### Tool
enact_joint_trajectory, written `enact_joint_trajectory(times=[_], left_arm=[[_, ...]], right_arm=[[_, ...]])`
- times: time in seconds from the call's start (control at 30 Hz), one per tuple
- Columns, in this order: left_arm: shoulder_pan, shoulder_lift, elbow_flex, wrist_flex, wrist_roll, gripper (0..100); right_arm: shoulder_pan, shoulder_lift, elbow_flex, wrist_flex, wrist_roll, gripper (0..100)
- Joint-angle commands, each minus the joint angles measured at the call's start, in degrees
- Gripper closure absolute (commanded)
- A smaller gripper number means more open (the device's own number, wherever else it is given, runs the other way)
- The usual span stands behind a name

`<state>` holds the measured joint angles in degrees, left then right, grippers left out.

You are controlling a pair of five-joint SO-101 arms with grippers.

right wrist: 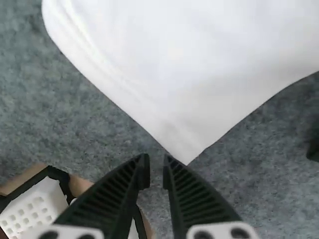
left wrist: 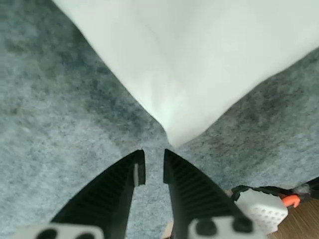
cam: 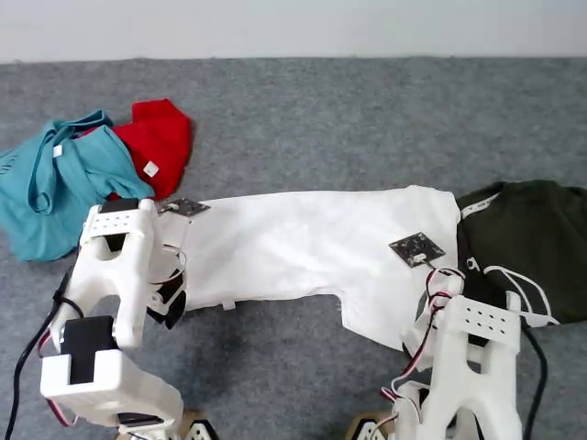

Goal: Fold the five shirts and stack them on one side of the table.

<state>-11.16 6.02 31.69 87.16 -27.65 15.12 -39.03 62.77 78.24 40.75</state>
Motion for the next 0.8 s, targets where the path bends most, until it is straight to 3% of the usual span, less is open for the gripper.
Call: enact_joint_trajectory(times=[0.0, 0.17, 0.67, 0.77], left_arm=[[0.26, -1.58, 0.22, 0.35, 0.26, 92], [0.26, -1.58, 0.22, 0.35, 0.26, 92], [0.26, -1.58, 0.22, 0.35, 0.26, 92], [0.26, -1.58, 0.22, 0.35, 0.26, 92]], right_arm=[[0.48, -1.01, 0.0, 0.31, 0.79, 91.2], [1.8, -1.01, 0.0, 0.4, 1.05, 82.9], [2.33, -1.01, 5.36, -7.34, 3.16, 90.0], [2.33, -1.01, 5.36, -8.57, 3.08, 96.5]])
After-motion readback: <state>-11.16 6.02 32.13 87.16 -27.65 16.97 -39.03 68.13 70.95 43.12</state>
